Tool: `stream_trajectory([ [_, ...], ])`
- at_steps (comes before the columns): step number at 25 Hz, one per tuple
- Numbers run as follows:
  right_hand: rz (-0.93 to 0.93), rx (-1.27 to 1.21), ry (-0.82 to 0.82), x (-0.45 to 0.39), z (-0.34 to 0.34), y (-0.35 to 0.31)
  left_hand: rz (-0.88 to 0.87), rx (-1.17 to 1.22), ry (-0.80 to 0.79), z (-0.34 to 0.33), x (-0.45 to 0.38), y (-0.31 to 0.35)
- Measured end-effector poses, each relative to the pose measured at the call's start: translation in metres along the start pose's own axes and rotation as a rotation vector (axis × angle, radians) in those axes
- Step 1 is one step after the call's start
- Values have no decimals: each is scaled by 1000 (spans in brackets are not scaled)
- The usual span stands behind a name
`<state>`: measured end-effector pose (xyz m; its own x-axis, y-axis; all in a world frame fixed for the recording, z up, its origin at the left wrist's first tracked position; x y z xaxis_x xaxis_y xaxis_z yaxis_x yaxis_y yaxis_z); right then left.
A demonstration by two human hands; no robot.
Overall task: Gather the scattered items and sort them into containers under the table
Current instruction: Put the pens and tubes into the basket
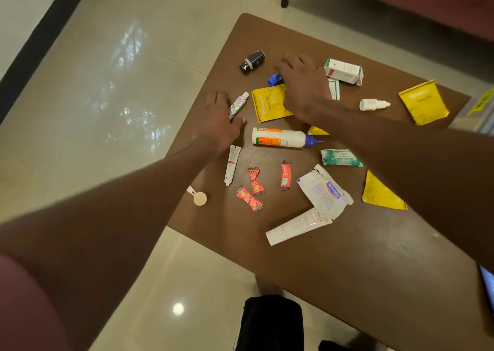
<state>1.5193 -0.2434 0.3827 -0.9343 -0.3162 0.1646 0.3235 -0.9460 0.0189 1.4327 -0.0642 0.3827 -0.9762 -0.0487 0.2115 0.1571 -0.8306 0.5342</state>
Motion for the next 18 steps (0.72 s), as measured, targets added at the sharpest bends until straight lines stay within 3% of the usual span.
stream_trajectory([
  [11,-10,77,42,2,9,6,19,-32,-11,-4,-1,-1],
  [16,-237,-285,227,48,43,25,106,40,-82,-1,-14,-9],
  [18,-309,-535,294,76,50,44,95,85,-20,7,-6,0],
])
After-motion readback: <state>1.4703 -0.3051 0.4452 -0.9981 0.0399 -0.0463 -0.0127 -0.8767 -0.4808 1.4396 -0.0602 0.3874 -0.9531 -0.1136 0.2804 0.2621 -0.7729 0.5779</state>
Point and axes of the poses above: each hand's wrist, its own x-axis away from the middle knuckle, its own z-axis out of the back of the hand, y = z × x, the point moved 10 cm from there along -x, towards the middle knuckle, and after that the axes turned 10 degrees about x, right-handed, at the moved point
